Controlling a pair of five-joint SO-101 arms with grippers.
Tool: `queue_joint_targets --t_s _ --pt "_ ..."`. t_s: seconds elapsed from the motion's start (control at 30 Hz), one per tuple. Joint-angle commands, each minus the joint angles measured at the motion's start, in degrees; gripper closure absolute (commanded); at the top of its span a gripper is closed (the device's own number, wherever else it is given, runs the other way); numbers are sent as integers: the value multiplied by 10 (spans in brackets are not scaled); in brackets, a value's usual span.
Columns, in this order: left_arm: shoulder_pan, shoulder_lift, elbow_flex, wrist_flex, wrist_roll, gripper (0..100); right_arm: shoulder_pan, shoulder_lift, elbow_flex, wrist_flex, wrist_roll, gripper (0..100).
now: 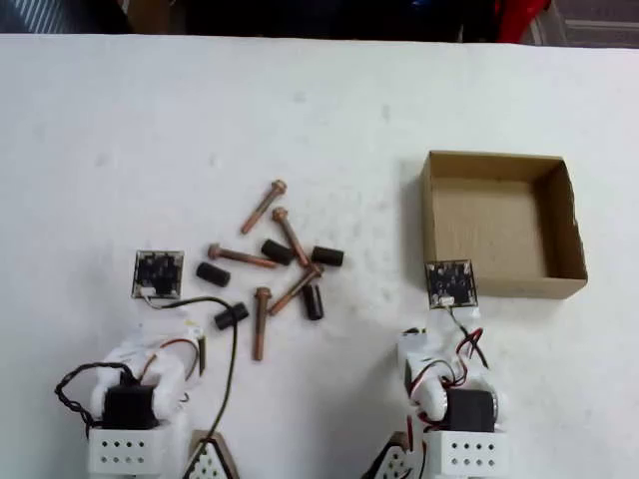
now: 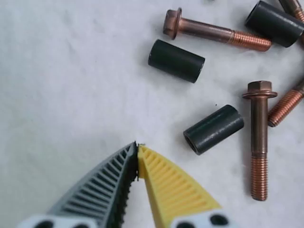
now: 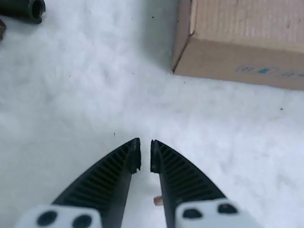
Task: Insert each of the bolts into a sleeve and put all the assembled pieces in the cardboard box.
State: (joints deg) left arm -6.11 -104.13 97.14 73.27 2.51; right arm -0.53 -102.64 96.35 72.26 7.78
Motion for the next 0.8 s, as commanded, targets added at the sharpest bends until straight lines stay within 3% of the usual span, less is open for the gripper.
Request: queue_joint_targets --t_s 0.0,0.33,0.6,0.77 --pt "-5 -5 -1 4 6 977 -5 -5 5 3 -5 961" --pt "-5 -5 -1 4 6 977 -26 -6 5 -65 4 961" --pt "-5 -5 -1 4 6 977 -24 -6 5 -153 207 960" --pt "-5 -5 -1 4 6 977 -15 -7 -18 -161 226 960"
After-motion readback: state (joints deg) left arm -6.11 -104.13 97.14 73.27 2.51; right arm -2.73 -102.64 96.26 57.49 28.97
